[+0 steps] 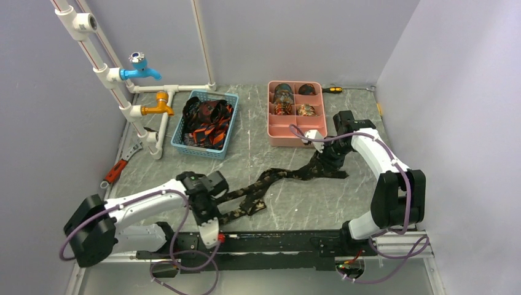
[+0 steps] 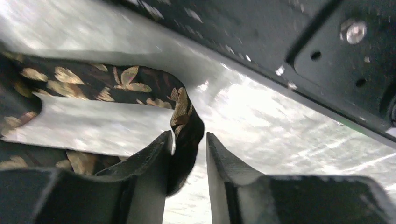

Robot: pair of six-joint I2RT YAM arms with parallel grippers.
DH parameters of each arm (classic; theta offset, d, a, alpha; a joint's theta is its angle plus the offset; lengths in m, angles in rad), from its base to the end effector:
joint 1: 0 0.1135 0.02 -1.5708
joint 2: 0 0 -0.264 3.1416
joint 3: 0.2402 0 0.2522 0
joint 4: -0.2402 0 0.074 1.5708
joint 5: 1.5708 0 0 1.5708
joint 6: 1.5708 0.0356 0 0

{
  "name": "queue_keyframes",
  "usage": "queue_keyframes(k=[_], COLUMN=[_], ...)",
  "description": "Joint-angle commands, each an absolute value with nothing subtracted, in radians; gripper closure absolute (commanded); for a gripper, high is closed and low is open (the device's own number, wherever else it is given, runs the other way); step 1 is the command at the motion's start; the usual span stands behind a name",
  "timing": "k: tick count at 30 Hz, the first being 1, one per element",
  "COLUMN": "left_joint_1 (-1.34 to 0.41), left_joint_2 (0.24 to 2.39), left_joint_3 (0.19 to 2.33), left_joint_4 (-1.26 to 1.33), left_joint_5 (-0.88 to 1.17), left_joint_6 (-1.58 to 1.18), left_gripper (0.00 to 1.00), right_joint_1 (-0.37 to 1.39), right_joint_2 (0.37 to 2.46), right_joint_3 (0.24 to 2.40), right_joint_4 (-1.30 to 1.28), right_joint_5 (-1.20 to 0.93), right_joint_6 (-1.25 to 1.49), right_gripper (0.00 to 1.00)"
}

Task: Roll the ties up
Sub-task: Flatten out the tie at the center of the board.

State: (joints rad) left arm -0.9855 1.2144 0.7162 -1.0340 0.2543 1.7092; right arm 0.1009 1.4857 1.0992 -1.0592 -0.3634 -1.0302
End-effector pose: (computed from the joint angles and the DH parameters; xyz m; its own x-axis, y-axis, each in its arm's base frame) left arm 0.0897 -0.1516 0.1882 0.8805 0.4066 -0.2437 0.4347 -0.8976 0.0729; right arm 0.2579 0.0388 0.2333 -0.3895 -0.8449 -0.3666 -0.9175 0.3906 0.0745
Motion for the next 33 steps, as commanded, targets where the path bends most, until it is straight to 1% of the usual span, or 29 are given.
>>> queue_keyframes(k=[1, 2, 3, 4, 5, 7, 11, 12, 13, 14, 15, 17, 18, 23, 26, 28, 31, 32, 33], left_joint_1=[-0.797, -0.757, -0.723, -0.696, -0.676, -0.658, -0.656, -0.657, -0.661, -0.669, -0.681, -0.696, -0.699, -0.705, -0.731, -0.750, -0.793, -0.810, -0.828], left_joint_2=[1.109, 1.094, 1.074, 1.051, 1.038, 1.020, 0.976, 0.971, 0.969, 0.973, 0.985, 1.023, 1.042, 1.040, 1.038, 1.044, 1.070, 1.082, 1.092], left_joint_3=[0.634, 0.632, 0.635, 0.642, 0.654, 0.691, 0.766, 0.776, 0.788, 0.797, 0.804, 0.824, 0.837, 0.793, 0.742, 0.718, 0.703, 0.696, 0.684], left_joint_4=[-1.025, -1.003, -0.975, -0.947, -0.924, -0.911, -0.901, -0.888, -0.882, -0.869, -0.849, -0.825, -0.811, -0.727, -0.678, -0.634, -0.614, -0.598, -0.577], left_joint_5=[0.167, 0.174, 0.187, 0.203, 0.213, 0.247, 0.368, 0.398, 0.429, 0.451, 0.458, 0.459, 0.463, 0.488, 0.446, 0.414, 0.425, 0.415, 0.410], left_joint_6=[1.918, 1.918, 1.906, 1.878, 1.841, 1.734, 1.420, 1.351, 1.294, 1.225, 1.159, 1.062, 1.025, 0.935, 0.917, 0.881, 0.841, 0.823, 0.813], left_gripper=[0.52, 0.47, 0.43, 0.39, 0.36, 0.34, 0.29, 0.26, 0.14, 0.04, 0.01, 0.01, 0.01, 0.01, 0.01, 0.03, 0.09, 0.11, 0.12], right_joint_1=[0.095, 0.095, 0.095, 0.096, 0.095, 0.096, 0.099, 0.104, 0.113, 0.130, 0.150, 0.194, 0.226, 0.357, 0.395, 0.397, 0.397, 0.397, 0.398], right_joint_2=[1.531, 1.549, 1.567, 1.578, 1.583, 1.586, 1.612, 1.619, 1.626, 1.629, 1.628, 1.611, 1.584, 1.487, 1.517, 1.551, 1.571, 1.568, 1.562], right_joint_3=[1.172, 1.192, 1.213, 1.229, 1.239, 1.242, 1.249, 1.256, 1.260, 1.259, 1.253, 1.223, 1.197, 1.033, 1.000, 0.995, 0.963, 0.941, 0.918], right_joint_4=[-1.046, -1.043, -1.042, -1.035, -1.024, -0.998, -0.988, -1.001, -1.016, -1.028, -1.039, -1.040, -1.015, -0.835, -0.810, -0.821, -0.830, -0.823, -0.809], right_joint_5=[-0.377, -0.393, -0.410, -0.425, -0.437, -0.454, -0.506, -0.532, -0.545, -0.551, -0.551, -0.537, -0.525, -0.415, -0.382, -0.376, -0.347, -0.332, -0.314], right_joint_6=[-1.006, -0.982, -0.965, -0.948, -0.936, -0.931, -0.961, -0.971, -0.984, -0.994, -1.008, -1.031, -1.040, -1.041, -1.057, -1.060, -1.068, -1.071, -1.071], right_gripper=[0.59, 0.49, 0.36, 0.26, 0.22, 0.21, 0.21, 0.21, 0.19, 0.18, 0.15, 0.04, 0.01, 0.00, 0.00, 0.01, 0.07, 0.11, 0.18])
